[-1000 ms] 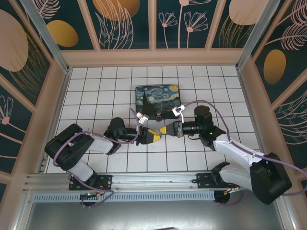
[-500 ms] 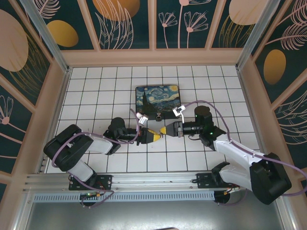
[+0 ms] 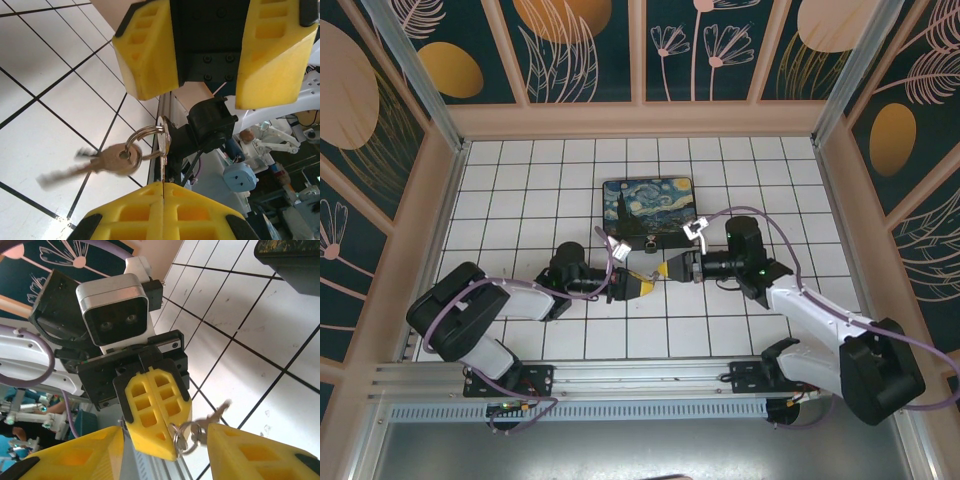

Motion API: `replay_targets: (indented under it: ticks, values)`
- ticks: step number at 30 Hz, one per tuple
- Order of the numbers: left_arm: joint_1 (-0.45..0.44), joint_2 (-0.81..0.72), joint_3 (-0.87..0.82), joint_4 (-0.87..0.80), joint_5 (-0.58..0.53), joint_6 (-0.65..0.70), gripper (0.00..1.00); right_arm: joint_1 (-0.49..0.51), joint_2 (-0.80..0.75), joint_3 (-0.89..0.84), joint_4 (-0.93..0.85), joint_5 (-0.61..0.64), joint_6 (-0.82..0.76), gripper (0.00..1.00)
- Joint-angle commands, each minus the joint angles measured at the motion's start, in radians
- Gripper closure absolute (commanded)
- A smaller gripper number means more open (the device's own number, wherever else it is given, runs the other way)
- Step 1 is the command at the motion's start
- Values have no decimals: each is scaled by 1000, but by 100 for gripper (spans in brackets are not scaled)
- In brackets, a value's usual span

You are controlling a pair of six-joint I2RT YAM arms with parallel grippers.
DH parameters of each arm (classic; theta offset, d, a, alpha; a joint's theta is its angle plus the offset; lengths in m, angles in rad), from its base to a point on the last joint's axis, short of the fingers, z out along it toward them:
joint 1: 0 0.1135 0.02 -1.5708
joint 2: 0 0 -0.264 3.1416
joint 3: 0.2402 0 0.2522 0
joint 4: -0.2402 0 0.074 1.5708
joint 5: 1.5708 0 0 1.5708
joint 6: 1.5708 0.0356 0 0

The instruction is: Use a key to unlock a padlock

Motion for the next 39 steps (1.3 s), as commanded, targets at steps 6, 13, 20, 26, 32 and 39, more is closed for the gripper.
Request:
replay_targets:
  ticks: [6,13,20,26,32,39]
  values:
    - [3,-29,29,-35,15,-3,100,6,63,78,-76,-26,-156,52]
    - [-10,-41,43,-62,41,-17,100,-9,85,93,-99,-104,-247,52]
    - [-16,-44,42,-39,49,-35,100,-6,105,93,-81,-196,-278,58]
    - [-15,-42,37,-16,45,-45,100,-3,88,62,-52,-205,-245,70]
    - [-16,-34,37,-5,50,-49,100,8,97,50,-36,-191,-227,76]
    - [-15,-47,30,5,48,-51,100,10,117,53,-66,-160,-245,76]
